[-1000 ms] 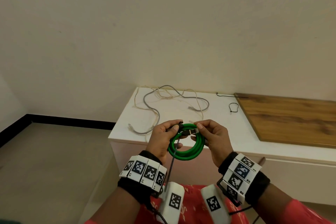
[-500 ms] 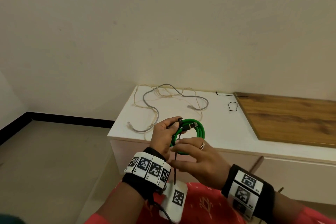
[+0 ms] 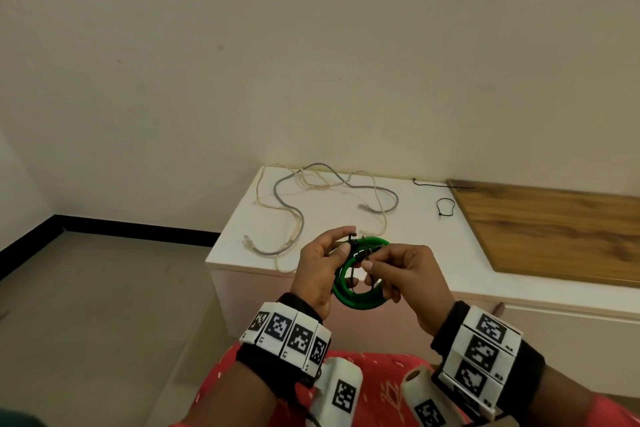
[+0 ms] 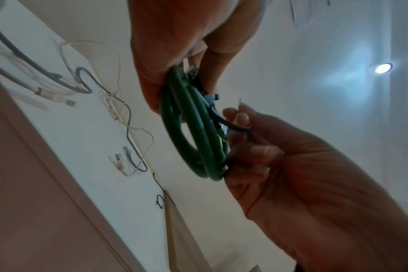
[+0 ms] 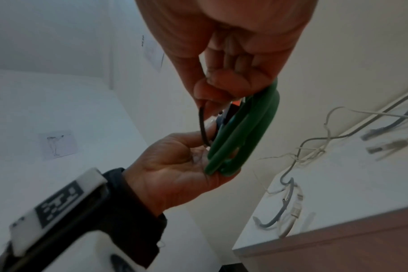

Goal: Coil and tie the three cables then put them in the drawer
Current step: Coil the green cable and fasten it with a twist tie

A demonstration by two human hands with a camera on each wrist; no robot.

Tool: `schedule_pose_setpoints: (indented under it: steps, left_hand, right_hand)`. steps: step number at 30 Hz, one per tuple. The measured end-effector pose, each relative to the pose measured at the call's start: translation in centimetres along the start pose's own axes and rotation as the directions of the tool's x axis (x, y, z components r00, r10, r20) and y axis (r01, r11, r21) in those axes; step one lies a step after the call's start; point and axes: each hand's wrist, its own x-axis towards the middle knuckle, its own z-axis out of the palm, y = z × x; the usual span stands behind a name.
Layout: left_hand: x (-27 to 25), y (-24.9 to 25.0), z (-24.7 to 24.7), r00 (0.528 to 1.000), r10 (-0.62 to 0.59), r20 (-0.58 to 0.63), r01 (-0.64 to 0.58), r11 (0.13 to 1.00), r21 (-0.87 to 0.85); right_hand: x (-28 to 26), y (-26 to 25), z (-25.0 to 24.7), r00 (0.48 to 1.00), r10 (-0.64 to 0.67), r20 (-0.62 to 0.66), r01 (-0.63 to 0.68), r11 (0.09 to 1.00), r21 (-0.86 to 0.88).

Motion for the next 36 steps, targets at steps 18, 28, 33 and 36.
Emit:
schedule_pose_setpoints:
  steps: [18,28,33,36]
  left_hand:
    - [-0.27,0.21,0.79,0.999,0.035,0.003,-0.035,0.997,0.069]
    - [-0.52,0.33,0.77,0.995,0.102,0.010,-0.102,0.987,0.121]
    - [-0.53,0.32,0.87,0.991,0.133,0.000,-0.132,0.980,0.147]
    - [-0.49,0.33,0.97,0.990,0.143,-0.003,-0.141,0.979,0.149]
  right_hand:
    - [0.06,-0.55,-0.06,0.995,0.097,-0.001,-0.097,0.992,-0.083]
    - [0.01,-0.33,0.02,0.998,0.056,-0.028,-0.057,0.997,-0.044]
    - [0.01,-0.15,0.01,0.998,0.059,-0.017,-0.060,0.997,-0.045]
    - [0.04,-0.14,-0.07,0.998,0.059,-0.014,-0.060,0.997,-0.045]
